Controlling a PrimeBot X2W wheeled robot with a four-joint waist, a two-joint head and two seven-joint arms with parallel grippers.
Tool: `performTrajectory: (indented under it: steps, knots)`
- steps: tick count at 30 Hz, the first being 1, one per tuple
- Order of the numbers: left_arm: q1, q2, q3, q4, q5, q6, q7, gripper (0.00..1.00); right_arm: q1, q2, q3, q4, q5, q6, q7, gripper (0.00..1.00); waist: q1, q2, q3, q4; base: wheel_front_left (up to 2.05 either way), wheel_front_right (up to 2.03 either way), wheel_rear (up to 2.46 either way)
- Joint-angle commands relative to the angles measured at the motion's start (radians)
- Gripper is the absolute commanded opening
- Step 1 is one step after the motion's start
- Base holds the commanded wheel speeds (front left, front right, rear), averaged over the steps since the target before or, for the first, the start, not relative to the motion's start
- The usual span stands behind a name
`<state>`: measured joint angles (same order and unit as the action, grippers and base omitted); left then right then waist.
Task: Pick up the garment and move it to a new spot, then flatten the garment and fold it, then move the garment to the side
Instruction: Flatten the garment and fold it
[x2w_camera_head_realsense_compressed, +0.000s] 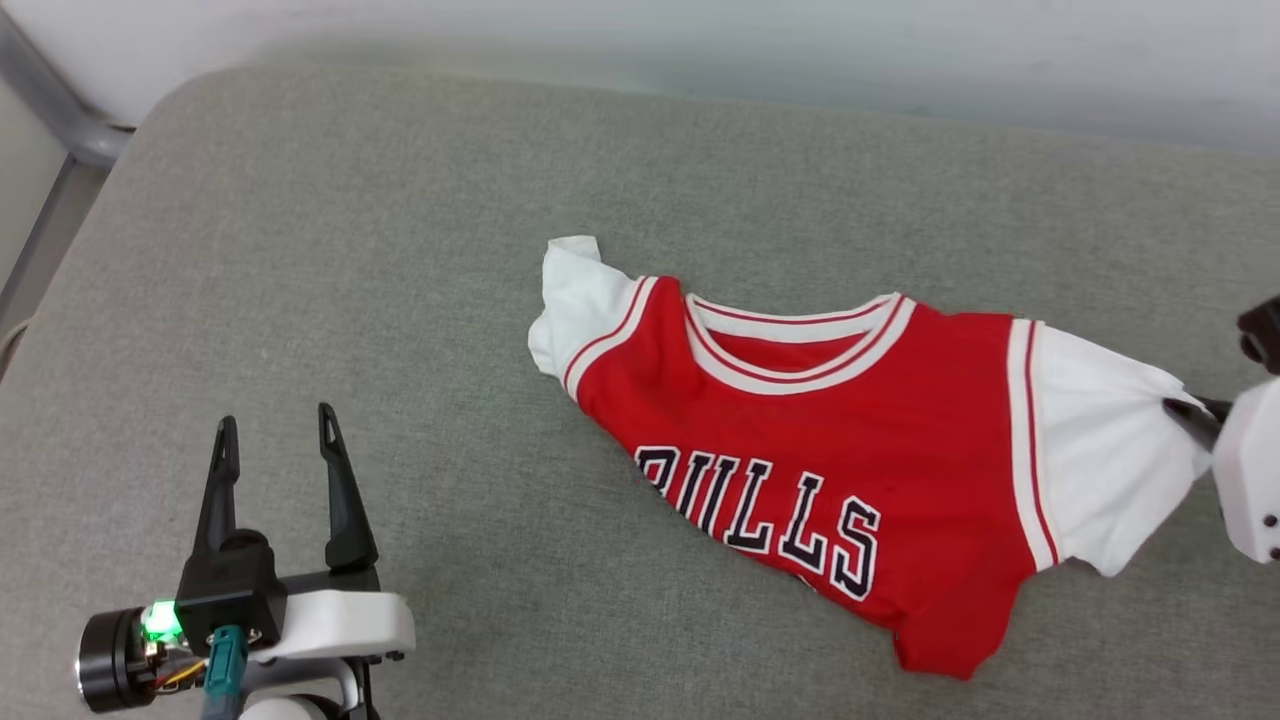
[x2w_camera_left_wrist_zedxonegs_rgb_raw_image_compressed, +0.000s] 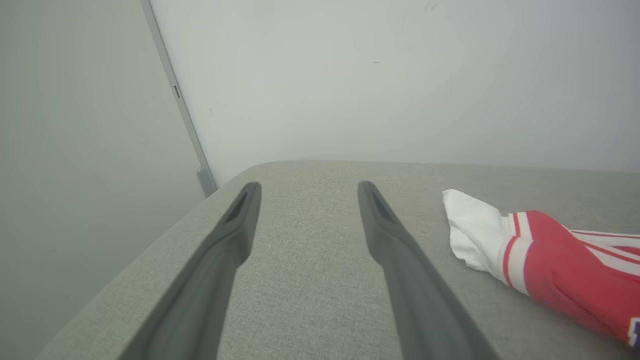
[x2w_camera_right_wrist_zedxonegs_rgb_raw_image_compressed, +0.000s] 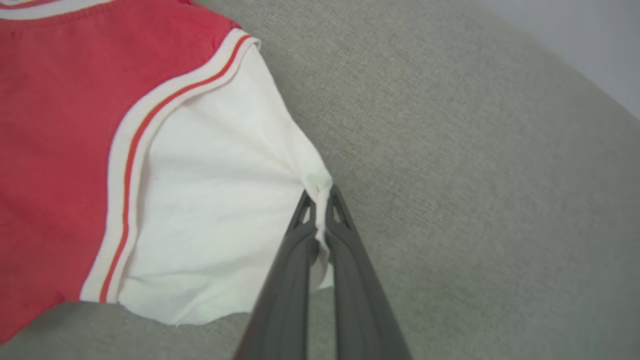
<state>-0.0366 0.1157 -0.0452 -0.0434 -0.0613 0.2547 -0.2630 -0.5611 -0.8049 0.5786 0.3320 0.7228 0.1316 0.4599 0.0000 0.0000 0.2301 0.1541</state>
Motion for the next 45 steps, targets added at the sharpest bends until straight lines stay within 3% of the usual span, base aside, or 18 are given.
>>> performTrajectory:
  steps: [1, 8, 16, 25, 29, 33, 45]
  knots:
    - [0.021, -0.004, 0.009, 0.003, 0.008, -0.008, -0.002, 1.00, 0.045, -0.022, -0.028, -0.012, 0.011, -0.002, -0.022, 0.00, 0.0000, 0.0000, -0.029, -0.022, 0.00, 0.00, 0.00]
    - [0.055, -0.005, 0.027, 0.013, 0.023, -0.040, -0.002, 1.00, 0.203, -0.043, -0.165, -0.029, 0.005, -0.002, -0.043, 0.00, 0.0000, 0.0000, -0.087, -0.056, 0.00, 0.00, 0.00]
    - [0.005, 0.040, 0.037, 0.035, 0.023, -0.109, -0.002, 1.00, 0.329, -0.019, -0.311, -0.052, -0.025, -0.002, -0.044, 0.00, 0.0000, 0.0000, -0.119, -0.078, 0.00, 0.00, 0.00]
    - [-0.190, 0.147, 0.004, 0.164, -0.006, -0.274, 0.006, 1.00, 0.390, 0.050, -0.390, -0.136, -0.079, -0.002, -0.014, 0.00, 0.0000, 0.0000, -0.126, -0.114, 0.00, 0.00, 0.00]
    - [-0.327, 0.198, -0.027, 0.211, -0.031, -0.343, 0.092, 1.00, 0.392, 0.072, -0.401, -0.175, -0.101, -0.002, -0.006, 0.00, 0.0000, 0.0000, -0.110, -0.133, 0.00, 0.00, 0.00]
    - [-0.450, 0.237, -0.072, 0.246, -0.092, -0.376, 0.216, 1.00, 0.395, 0.087, -0.412, -0.214, -0.117, -0.002, -0.004, 0.00, 0.0000, 0.0000, -0.086, -0.151, 0.00, 0.00, 0.00]
    - [-0.764, 0.402, -0.403, 0.318, -0.410, -0.384, 0.684, 1.00, 0.352, 0.129, -0.436, -0.298, -0.151, -0.002, -0.009, 0.00, 0.0000, 0.0000, 0.039, -0.207, 0.00, 0.00, 0.00]
